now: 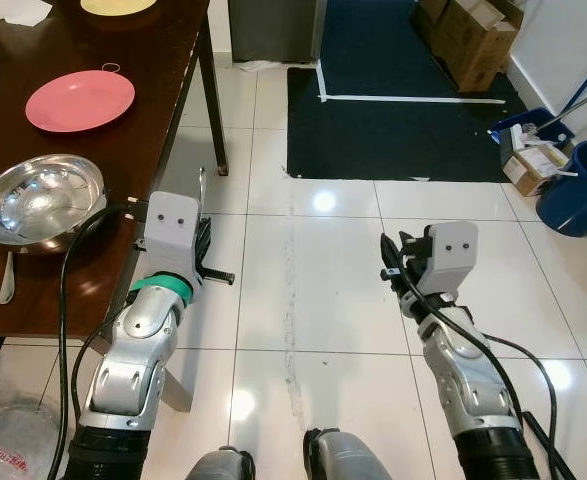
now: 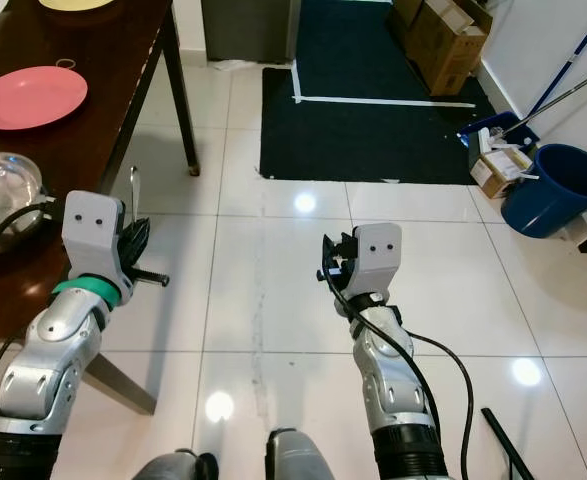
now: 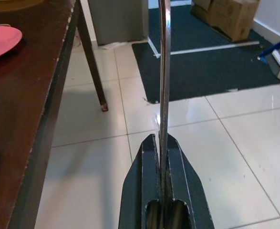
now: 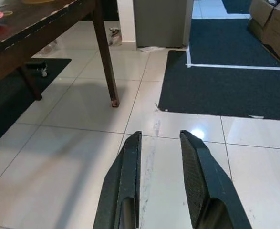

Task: Setting the table

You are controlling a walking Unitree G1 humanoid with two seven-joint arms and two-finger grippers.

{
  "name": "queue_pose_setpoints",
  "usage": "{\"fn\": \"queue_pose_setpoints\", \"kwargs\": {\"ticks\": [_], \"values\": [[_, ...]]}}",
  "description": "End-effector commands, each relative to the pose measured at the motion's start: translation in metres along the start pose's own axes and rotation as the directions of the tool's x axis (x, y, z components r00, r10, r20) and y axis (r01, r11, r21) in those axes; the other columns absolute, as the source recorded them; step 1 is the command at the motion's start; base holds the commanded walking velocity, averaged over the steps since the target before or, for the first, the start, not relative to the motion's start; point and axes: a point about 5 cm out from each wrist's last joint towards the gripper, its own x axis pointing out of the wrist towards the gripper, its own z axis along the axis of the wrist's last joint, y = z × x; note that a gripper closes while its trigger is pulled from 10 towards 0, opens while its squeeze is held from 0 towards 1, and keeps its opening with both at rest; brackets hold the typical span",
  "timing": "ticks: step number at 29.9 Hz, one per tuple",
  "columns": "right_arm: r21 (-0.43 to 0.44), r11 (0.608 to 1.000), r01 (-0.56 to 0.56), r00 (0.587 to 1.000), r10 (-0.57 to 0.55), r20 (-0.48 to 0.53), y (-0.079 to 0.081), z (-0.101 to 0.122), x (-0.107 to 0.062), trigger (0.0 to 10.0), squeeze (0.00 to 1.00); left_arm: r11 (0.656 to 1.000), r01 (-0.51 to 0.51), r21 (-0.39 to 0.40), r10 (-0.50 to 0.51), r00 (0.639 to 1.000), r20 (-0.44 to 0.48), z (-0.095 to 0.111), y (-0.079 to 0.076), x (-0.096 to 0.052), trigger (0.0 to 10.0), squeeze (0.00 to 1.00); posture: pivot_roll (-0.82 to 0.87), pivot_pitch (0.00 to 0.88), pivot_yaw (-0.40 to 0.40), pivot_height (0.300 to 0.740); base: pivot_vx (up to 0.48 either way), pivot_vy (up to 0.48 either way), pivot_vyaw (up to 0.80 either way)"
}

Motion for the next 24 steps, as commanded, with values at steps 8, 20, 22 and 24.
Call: {"fn": "queue_pose_setpoints", "kwargs": {"ticks": [8,20,22,24], "values": [[0.007,0.999,0.038,0.999,-0.038,0.003,-0.0051,-0.0009,0.0019,10.0,0.00,1.000,-0.011,0.008,0.011,1.000,0.006,-0.0013,0.0012,-0.0002,10.0,0.00,-0.13,0.024,0.045,0.740,0.000,0.000,0.80],[0.003,1.000,0.029,1.000,-0.029,0.008,-0.0035,-0.0012,0.0044,10.0,0.00,1.000,-0.011,0.011,0.011,1.000,0.010,-0.0015,0.0018,0.0010,10.0,0.00,-0.13,0.013,0.047,0.740,0.000,0.000,0.79],[0.002,1.000,0.026,1.000,-0.026,0.009,-0.0032,-0.0013,0.0049,10.0,0.00,1.000,-0.012,0.012,0.012,1.000,0.010,-0.0016,0.0022,0.0012,10.0,0.00,-0.12,0.011,0.047,0.740,0.000,0.000,0.79],[0.002,1.000,0.026,1.000,-0.026,0.009,-0.0030,-0.0014,0.0052,10.0,0.00,1.000,-0.013,0.012,0.013,1.000,0.009,-0.0017,0.0024,0.0014,10.0,0.00,-0.12,0.010,0.048,0.740,0.000,0.000,0.79]]}}
